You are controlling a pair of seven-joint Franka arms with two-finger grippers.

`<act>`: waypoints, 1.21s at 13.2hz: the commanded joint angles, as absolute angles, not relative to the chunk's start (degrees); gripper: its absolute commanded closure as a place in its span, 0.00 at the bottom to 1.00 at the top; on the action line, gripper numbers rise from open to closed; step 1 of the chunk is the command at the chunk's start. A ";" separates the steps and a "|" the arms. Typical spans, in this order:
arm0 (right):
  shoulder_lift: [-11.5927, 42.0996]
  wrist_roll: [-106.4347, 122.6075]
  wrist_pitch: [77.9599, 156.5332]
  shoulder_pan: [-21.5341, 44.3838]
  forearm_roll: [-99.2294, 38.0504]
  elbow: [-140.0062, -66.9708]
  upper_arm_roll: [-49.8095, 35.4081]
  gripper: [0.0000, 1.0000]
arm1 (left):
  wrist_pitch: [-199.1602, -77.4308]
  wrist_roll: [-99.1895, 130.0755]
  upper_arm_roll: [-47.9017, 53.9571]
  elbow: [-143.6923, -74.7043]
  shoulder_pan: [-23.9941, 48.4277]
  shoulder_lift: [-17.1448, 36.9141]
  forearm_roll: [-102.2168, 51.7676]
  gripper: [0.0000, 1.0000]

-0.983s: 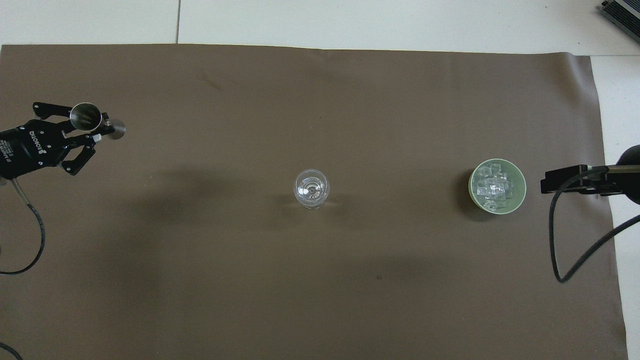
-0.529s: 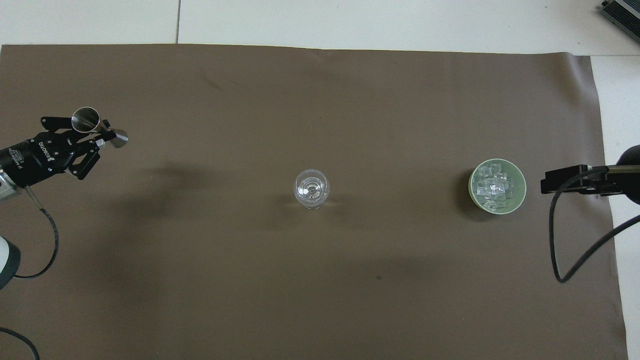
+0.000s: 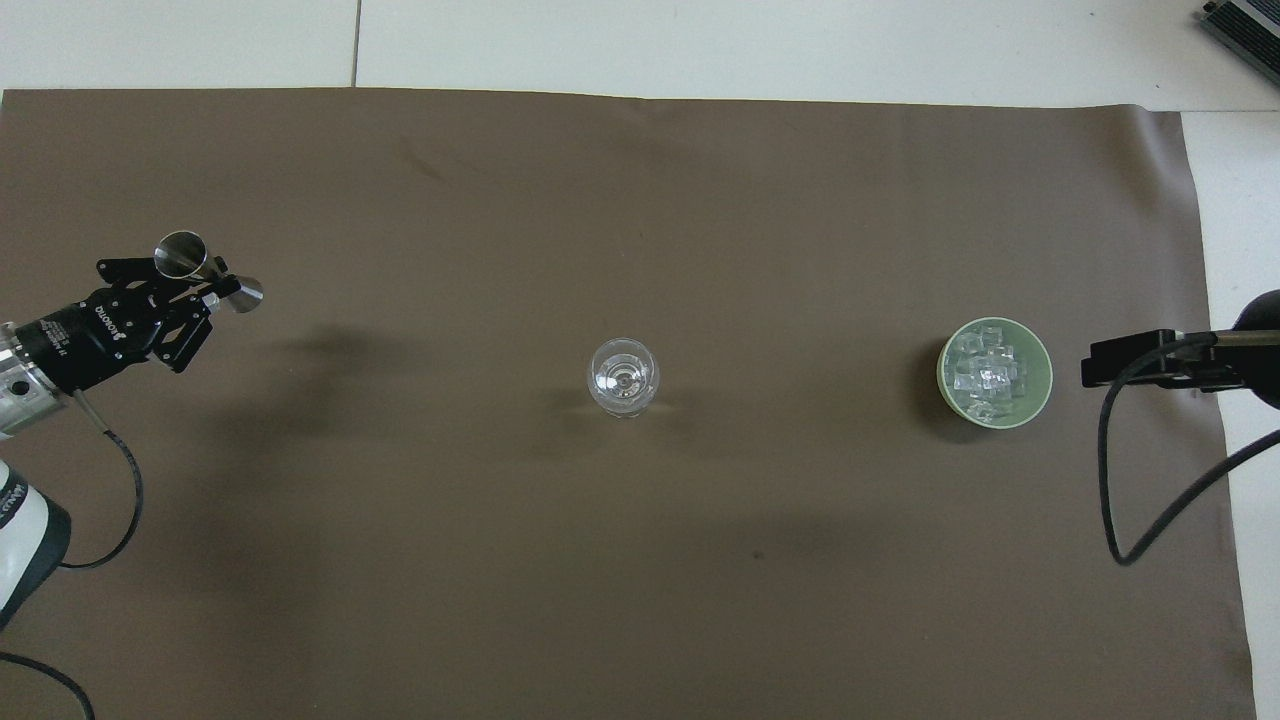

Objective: Pour wine and add ice with both arms
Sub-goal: 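Lower the silver cup with the left gripper onto the mat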

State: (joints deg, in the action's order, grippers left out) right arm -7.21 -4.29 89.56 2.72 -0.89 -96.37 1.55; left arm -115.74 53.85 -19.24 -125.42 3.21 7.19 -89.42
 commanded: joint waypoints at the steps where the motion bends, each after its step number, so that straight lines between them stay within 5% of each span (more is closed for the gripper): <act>1: -8.53 -3.52 88.95 2.64 -0.62 -97.56 1.49 0.00 | -116.54 50.46 -19.16 -127.88 3.34 7.03 -91.14 1.00; 16: -8.53 -3.52 88.95 2.64 -0.62 -97.56 1.49 0.00 | -116.81 37.63 -18.98 -132.10 3.52 11.86 -99.14 1.00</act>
